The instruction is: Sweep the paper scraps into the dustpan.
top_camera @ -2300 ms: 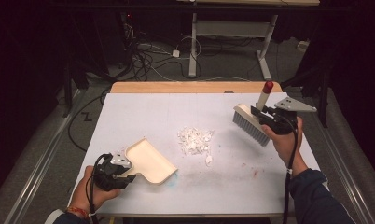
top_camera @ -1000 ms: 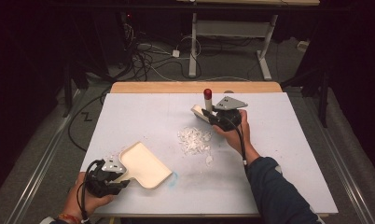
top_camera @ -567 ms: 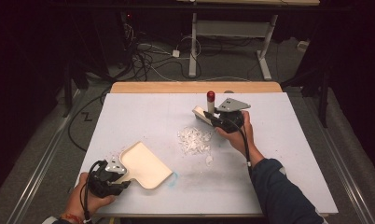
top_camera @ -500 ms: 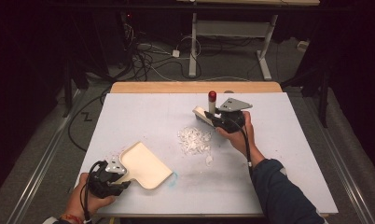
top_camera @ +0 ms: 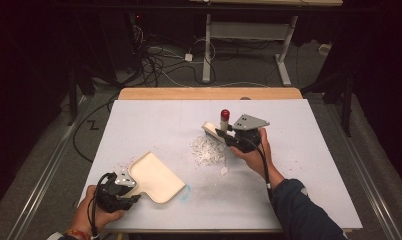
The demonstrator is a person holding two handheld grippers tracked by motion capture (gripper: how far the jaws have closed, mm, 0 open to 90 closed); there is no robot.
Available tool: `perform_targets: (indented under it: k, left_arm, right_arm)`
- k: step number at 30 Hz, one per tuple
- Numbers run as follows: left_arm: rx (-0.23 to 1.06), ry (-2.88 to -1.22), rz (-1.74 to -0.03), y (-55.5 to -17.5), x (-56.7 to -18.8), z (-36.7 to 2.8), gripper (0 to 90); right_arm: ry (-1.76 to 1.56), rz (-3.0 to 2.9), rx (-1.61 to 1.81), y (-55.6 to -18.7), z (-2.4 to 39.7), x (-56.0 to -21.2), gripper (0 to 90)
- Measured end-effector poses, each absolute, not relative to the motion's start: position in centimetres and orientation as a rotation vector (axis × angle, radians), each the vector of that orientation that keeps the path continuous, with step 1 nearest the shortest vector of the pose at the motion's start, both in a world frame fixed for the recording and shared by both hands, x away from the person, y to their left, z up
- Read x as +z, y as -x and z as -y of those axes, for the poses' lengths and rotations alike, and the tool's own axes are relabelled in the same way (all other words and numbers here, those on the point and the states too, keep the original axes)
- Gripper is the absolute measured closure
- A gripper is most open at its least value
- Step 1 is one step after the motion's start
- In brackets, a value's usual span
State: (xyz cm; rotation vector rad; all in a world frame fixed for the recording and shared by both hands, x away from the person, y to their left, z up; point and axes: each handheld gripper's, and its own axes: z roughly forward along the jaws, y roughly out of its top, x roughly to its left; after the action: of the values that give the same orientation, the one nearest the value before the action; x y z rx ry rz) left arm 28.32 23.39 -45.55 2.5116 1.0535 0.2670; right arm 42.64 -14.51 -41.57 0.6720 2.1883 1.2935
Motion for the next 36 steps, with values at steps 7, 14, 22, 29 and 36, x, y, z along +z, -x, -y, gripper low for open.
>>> perform_targets:
  k: [7, 14, 22, 29, 36]
  left_arm:
    - [0.270, -2.516, -1.047, -28.3, -45.5, -23.2, 62.7]
    - [0.260, -2.520, -1.036, -28.4, -45.6, -23.0, 62.7]
    - [0.263, -2.517, -1.031, -28.5, -45.9, -23.0, 62.7]
    - [0.274, -2.531, -1.021, -28.5, -45.7, -22.8, 62.8]
    - [0.242, -2.568, -0.992, -29.4, -45.6, -22.0, 62.7]
  right_arm:
    - [-0.666, -2.181, 1.266, -41.1, 13.5, -41.5, 70.0]
    - [-0.685, -2.140, 1.229, -41.8, 14.2, -40.2, 71.0]
    - [-0.797, -2.072, 1.212, -44.2, 15.3, -39.3, 71.0]
    - [-0.847, -2.025, 1.133, -45.4, 15.2, -40.3, 71.0]
    - [-0.818, -2.053, 1.148, -44.9, 13.6, -40.8, 70.8]
